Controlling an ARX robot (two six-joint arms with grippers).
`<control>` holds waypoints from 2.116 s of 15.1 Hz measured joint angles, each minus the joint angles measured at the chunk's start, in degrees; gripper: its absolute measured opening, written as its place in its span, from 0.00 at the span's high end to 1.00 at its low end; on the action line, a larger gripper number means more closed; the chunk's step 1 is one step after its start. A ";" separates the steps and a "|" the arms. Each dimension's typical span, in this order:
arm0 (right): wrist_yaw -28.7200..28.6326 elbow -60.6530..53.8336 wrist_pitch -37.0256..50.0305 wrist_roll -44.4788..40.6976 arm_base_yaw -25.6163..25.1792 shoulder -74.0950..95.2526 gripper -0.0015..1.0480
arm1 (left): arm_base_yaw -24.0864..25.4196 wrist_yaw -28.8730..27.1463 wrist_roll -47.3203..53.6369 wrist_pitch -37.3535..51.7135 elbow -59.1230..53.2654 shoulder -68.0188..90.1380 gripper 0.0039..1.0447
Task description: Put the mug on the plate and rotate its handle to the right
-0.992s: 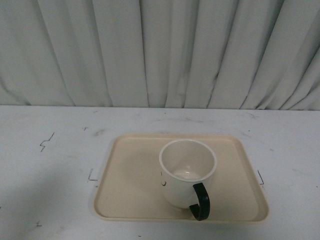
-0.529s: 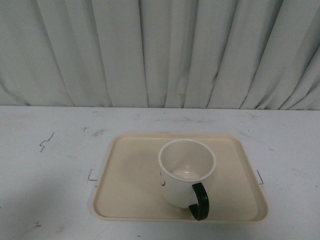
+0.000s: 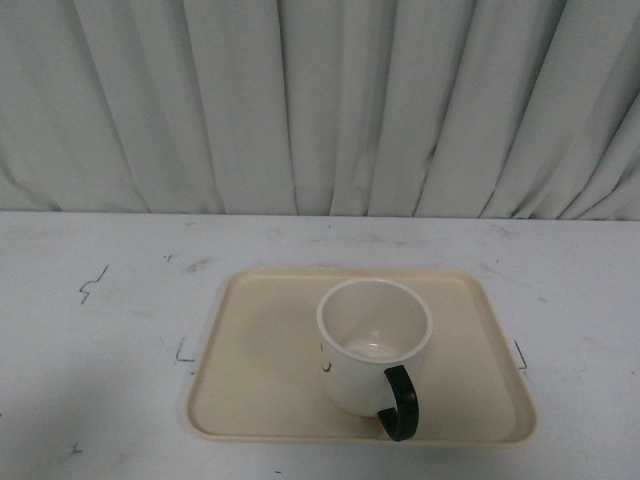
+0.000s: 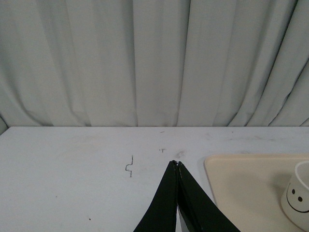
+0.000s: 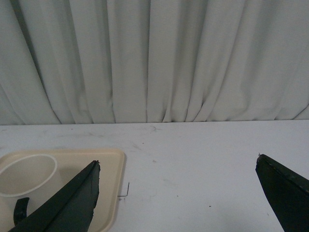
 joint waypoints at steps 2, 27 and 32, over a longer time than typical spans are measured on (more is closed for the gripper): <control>0.00 0.00 0.00 0.00 0.00 0.00 0.06 | 0.00 0.00 0.00 -1.25 0.00 -1.22 0.99; 0.00 0.00 0.02 0.00 0.00 0.00 0.06 | 0.00 0.00 -0.07 -14.95 0.02 -14.19 0.06; 0.00 0.00 0.02 0.00 0.00 0.00 0.06 | 0.00 0.00 -0.04 -14.95 0.02 -14.19 0.06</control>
